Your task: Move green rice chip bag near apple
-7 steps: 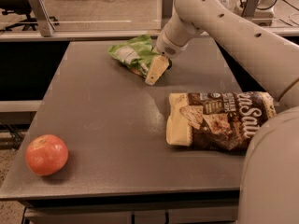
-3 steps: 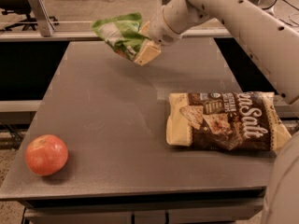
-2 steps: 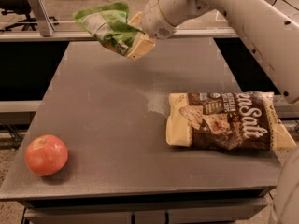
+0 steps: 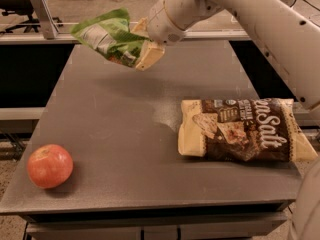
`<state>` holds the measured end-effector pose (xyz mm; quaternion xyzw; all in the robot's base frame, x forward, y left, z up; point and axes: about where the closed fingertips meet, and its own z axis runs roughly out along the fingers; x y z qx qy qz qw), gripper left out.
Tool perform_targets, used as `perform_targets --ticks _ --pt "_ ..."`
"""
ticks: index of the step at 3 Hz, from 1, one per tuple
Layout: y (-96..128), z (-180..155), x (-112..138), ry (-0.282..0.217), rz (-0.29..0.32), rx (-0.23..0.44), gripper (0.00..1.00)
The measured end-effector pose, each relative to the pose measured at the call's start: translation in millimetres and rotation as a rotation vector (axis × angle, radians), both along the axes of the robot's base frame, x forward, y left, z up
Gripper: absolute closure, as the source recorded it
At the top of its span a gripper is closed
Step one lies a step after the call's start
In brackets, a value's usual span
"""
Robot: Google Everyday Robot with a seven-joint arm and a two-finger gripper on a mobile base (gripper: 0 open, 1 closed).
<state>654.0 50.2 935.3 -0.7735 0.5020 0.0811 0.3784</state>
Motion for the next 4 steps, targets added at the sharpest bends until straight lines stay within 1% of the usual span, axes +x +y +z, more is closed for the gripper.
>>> perform_targets --ticks 1,2,3,4 --pt "7 -1 -48 -0.056 0.156 -0.059 1.0" --pt "-2 -19 -94 -0.099 0.275 -0.077 1.0" --pt "-2 -18 -94 -0.098 0.275 -0.077 1.0" --pt "18 -24 -96 -0.096 0.345 -0.092 1.0"
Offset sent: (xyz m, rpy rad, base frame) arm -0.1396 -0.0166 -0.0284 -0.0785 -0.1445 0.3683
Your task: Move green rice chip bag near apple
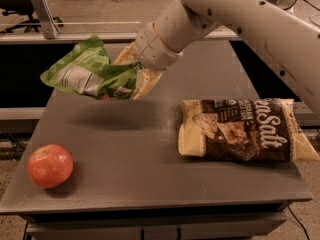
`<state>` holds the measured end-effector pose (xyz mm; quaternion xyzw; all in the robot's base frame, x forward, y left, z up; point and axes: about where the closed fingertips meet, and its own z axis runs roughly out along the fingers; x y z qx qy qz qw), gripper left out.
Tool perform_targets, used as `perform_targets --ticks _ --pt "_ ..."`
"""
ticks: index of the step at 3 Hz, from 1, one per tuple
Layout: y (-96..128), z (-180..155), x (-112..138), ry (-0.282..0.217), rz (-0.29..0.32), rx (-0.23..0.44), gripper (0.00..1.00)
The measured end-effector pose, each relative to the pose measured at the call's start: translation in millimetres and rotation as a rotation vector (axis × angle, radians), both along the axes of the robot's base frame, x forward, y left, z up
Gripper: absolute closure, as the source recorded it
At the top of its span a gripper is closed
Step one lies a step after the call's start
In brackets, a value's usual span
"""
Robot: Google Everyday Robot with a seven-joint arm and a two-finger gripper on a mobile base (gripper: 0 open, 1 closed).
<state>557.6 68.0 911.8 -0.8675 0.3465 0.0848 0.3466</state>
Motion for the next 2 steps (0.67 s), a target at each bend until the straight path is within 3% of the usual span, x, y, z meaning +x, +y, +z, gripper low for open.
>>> perform_targets --ticks 2 --pt "37 -10 1 0.016 0.073 -0.065 1.0"
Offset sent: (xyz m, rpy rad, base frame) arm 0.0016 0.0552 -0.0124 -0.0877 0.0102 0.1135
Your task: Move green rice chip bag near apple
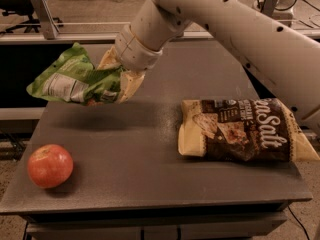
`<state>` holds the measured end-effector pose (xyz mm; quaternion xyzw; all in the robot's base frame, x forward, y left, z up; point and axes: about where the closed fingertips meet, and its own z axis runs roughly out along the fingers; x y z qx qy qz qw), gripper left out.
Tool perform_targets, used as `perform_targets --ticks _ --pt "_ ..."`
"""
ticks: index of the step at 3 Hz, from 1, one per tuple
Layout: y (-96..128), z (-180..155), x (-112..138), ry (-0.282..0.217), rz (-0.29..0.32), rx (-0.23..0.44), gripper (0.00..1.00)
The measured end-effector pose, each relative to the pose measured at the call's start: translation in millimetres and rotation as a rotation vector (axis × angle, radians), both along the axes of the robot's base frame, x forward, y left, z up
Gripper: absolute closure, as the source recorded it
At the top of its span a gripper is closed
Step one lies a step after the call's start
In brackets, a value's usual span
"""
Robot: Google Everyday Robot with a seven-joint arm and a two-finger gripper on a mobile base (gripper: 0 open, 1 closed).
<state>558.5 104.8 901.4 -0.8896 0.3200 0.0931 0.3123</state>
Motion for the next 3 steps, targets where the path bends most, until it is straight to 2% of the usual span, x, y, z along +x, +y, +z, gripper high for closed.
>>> perform_targets --ticks 1,2,3 --pt "9 -8 0 0.006 0.008 -0.019 1.0" --pt "20 -15 -8 0.009 0.06 -0.033 1.0" --pt "28 -13 -22 -0.012 0.097 -0.055 1.0"
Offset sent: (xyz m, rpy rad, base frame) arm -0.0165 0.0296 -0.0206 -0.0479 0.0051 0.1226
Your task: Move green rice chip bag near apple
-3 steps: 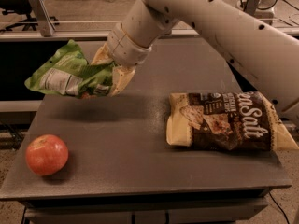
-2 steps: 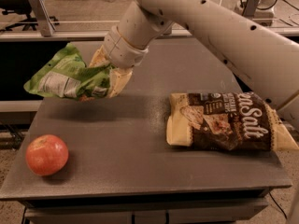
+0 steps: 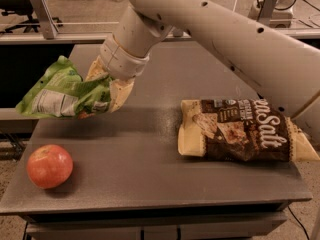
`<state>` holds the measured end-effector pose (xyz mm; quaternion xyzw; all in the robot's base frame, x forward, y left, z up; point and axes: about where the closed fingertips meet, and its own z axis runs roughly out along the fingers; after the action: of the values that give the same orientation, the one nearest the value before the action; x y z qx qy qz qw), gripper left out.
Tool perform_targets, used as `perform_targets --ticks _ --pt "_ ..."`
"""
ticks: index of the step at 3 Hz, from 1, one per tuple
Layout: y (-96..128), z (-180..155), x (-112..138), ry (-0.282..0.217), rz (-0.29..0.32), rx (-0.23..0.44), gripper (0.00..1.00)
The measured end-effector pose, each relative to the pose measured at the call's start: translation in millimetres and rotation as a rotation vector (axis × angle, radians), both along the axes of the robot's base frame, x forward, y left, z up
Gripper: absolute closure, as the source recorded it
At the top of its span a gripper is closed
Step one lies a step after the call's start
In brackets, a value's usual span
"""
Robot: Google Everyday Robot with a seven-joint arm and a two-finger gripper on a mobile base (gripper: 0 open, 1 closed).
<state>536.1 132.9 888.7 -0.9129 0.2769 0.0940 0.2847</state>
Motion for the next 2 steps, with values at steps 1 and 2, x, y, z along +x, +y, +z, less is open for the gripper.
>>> perform_targets --ticks 1,2 --pt "2.5 5.1 -17.1 -0.055 0.04 0.012 1.0" --pt "1.2 5.3 -16.4 -0.059 0.037 0.015 1.0"
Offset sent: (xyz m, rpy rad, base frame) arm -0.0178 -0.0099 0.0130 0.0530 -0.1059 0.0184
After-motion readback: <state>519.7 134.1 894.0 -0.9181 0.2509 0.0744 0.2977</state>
